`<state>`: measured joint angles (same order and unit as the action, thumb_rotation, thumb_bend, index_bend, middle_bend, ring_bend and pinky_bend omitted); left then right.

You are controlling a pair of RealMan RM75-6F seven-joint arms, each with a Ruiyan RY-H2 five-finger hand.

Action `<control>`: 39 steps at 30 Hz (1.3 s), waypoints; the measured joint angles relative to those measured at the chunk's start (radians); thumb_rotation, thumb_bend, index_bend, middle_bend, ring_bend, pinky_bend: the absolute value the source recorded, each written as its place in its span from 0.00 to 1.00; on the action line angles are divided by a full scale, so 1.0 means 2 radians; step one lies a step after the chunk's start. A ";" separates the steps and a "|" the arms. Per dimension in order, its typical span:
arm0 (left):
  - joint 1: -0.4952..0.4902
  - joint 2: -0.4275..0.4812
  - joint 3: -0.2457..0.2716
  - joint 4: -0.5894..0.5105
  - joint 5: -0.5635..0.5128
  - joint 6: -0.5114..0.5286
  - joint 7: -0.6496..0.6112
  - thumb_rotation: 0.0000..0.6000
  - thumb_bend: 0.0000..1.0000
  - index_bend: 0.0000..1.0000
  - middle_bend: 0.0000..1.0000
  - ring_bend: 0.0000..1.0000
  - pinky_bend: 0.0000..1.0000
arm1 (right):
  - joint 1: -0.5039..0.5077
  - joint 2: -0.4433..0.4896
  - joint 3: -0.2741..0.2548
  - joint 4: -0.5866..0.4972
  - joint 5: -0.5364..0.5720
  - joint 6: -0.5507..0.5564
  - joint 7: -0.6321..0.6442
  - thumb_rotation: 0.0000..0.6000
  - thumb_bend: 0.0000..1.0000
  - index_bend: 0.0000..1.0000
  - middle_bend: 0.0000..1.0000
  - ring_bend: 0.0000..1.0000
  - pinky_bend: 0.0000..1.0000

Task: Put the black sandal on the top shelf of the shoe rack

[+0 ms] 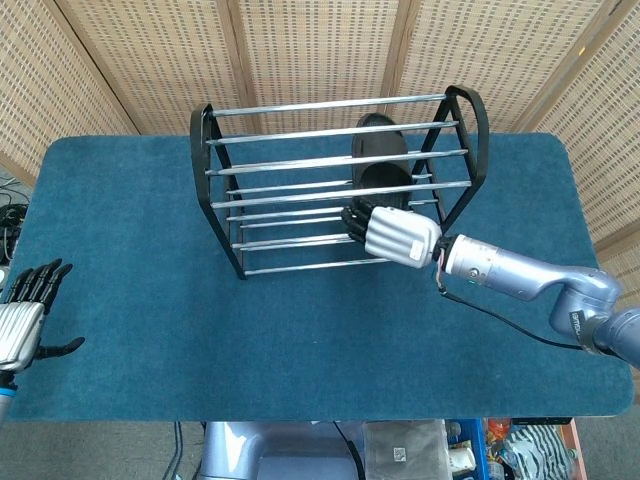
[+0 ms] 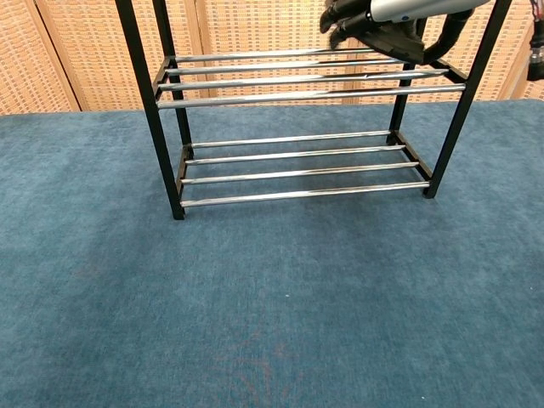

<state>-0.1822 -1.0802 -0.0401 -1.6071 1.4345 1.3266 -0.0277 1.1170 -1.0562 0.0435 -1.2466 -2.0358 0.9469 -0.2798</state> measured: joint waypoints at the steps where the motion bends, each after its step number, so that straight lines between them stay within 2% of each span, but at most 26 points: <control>1: 0.000 0.000 0.000 0.000 0.001 0.001 0.000 1.00 0.14 0.00 0.00 0.00 0.00 | -0.003 0.002 0.003 -0.010 0.009 -0.008 -0.015 1.00 0.00 0.00 0.00 0.00 0.00; 5: 0.003 0.001 0.002 -0.003 0.005 0.007 0.000 1.00 0.14 0.00 0.00 0.00 0.00 | -0.022 0.017 0.020 -0.072 0.058 -0.036 -0.098 1.00 0.00 0.00 0.00 0.00 0.00; 10: 0.006 0.004 0.004 -0.004 0.014 0.015 -0.007 1.00 0.14 0.00 0.00 0.00 0.00 | -0.058 0.046 0.030 -0.169 0.081 -0.029 -0.160 1.00 0.00 0.00 0.00 0.00 0.00; 13: 0.008 0.005 0.006 -0.004 0.018 0.019 -0.009 1.00 0.14 0.00 0.00 0.00 0.00 | -0.085 0.064 0.026 -0.214 0.076 -0.002 -0.174 1.00 0.00 0.00 0.00 0.00 0.00; 17: 0.010 0.006 0.007 -0.005 0.024 0.026 -0.010 1.00 0.14 0.00 0.00 0.00 0.00 | -0.128 0.077 0.008 -0.236 0.051 0.057 -0.172 1.00 0.00 0.00 0.00 0.00 0.00; 22: 0.015 0.000 0.006 -0.004 0.026 0.041 0.003 1.00 0.14 0.00 0.00 0.00 0.00 | -0.190 0.076 -0.016 -0.241 0.040 0.130 -0.157 1.00 0.00 0.00 0.00 0.00 0.00; 25: 0.019 -0.010 0.005 -0.002 0.035 0.059 0.013 1.00 0.14 0.00 0.00 0.00 0.00 | -0.238 0.064 -0.029 -0.230 0.051 0.180 -0.133 1.00 0.00 0.00 0.00 0.00 0.00; 30: 0.027 -0.032 0.005 0.003 0.060 0.092 0.039 1.00 0.14 0.00 0.00 0.00 0.00 | -0.335 0.017 -0.044 -0.181 0.127 0.262 -0.049 1.00 0.00 0.00 0.00 0.00 0.00; 35: 0.032 -0.045 0.009 0.006 0.076 0.106 0.052 1.00 0.14 0.00 0.00 0.00 0.00 | -0.404 -0.024 -0.047 -0.148 0.221 0.288 0.022 1.00 0.00 0.00 0.00 0.00 0.00; 39: 0.034 -0.049 0.011 0.006 0.079 0.108 0.056 1.00 0.14 0.00 0.00 0.00 0.00 | -0.448 -0.045 -0.041 -0.148 0.274 0.306 0.061 1.00 0.00 0.00 0.00 0.00 0.00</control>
<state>-0.1136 -1.1775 -0.0184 -1.5950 1.5927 1.5427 0.0850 0.2213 -1.1459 -0.0380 -1.5428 -1.4881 1.5594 -0.1571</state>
